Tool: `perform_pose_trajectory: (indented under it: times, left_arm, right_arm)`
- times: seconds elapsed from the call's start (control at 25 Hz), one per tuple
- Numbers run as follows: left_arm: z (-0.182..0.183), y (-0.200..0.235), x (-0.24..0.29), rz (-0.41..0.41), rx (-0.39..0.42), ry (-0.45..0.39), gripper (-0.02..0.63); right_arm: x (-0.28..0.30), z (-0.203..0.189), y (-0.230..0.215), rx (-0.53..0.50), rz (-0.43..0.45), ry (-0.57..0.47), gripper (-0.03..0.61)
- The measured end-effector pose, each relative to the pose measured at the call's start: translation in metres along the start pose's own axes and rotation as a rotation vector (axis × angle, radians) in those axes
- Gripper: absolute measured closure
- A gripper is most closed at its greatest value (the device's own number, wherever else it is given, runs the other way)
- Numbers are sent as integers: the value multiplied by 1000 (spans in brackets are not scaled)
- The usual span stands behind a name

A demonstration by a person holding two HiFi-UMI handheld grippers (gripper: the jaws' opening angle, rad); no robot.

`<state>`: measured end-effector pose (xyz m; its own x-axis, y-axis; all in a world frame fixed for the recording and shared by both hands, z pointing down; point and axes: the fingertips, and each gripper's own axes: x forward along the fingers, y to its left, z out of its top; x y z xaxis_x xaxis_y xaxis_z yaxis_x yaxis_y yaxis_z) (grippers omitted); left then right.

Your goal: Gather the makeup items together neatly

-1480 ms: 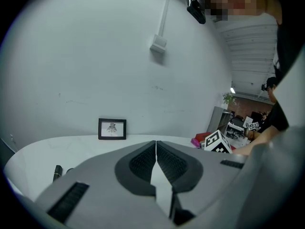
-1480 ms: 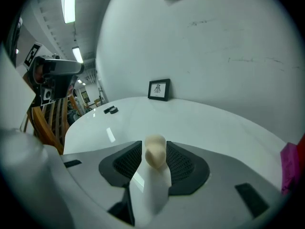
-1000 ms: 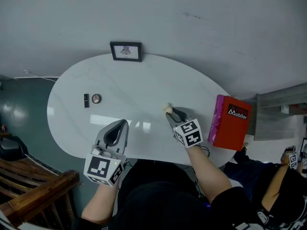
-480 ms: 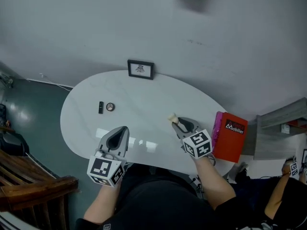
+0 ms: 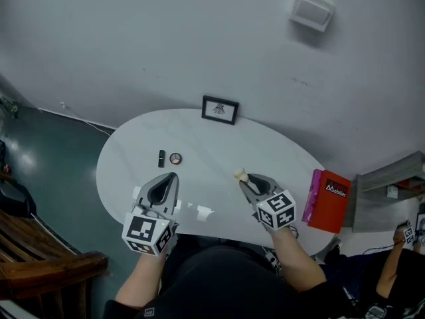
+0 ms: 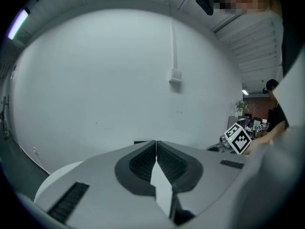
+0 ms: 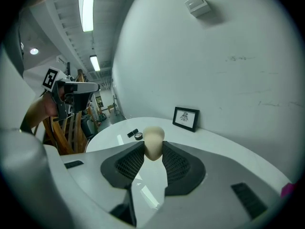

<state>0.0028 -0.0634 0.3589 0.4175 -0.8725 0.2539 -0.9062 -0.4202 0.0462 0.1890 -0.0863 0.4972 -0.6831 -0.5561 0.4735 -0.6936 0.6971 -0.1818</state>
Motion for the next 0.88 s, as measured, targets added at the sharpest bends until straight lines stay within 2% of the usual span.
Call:
perform_pose_trajectory:
  times: [0.12,0.48,0.68,0.88]
  left_arm:
    - [0,31,-8,-25,17,5,597]
    - [-10,117,-32,-113,-8,-1,597]
    - [-12,149,-44,-145,1,1,597]
    - [-14,159,-47,-150,-21,1,597]
  right_arm:
    - [26,18,20,15,-8,-9,450]
    - [83,63,72,39,-83,-45,450]
    - [103,68,100,60,-100,-41,449]
    - [115,62,115,61,-83,-4,450]
